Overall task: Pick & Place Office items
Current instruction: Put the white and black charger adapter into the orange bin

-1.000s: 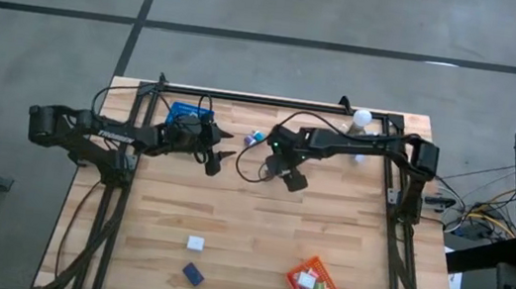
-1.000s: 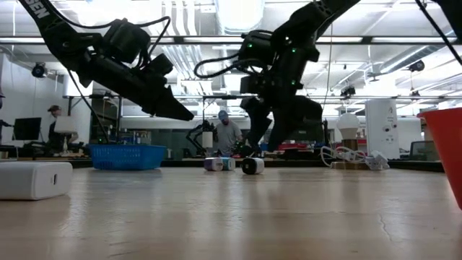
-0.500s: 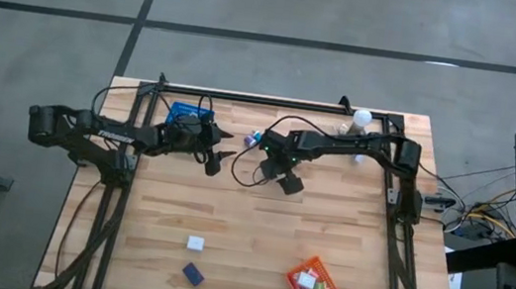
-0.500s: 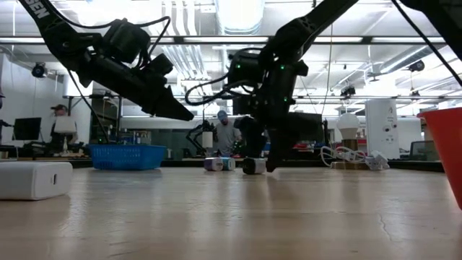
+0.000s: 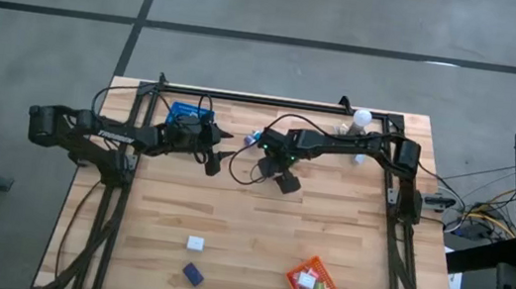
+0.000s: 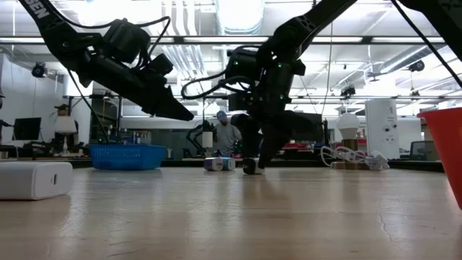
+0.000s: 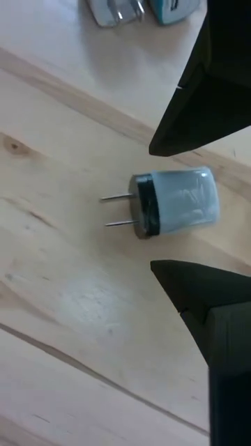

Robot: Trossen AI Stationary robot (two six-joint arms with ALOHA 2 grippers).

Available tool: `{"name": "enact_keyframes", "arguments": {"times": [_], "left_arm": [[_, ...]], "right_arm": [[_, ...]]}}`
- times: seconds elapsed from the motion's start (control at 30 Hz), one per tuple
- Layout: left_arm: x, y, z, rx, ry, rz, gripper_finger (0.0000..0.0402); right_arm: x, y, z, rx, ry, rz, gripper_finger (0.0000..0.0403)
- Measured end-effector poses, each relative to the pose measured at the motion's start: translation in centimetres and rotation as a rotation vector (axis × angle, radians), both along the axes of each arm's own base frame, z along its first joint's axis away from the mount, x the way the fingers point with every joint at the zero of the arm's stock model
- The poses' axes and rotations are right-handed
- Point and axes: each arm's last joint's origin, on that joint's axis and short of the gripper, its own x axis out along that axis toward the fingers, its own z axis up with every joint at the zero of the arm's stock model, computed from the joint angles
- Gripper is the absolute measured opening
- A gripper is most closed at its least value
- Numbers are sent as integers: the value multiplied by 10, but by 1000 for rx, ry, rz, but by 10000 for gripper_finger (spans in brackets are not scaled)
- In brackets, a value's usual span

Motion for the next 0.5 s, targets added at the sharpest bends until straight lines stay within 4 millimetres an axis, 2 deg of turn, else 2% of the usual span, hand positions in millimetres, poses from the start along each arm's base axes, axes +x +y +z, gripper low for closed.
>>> {"name": "enact_keyframes", "arguments": {"times": [0.5], "left_arm": [[0, 0, 0, 0, 0, 0, 259]], "right_arm": [[2, 1, 2, 20, -11, 6, 175]]}}
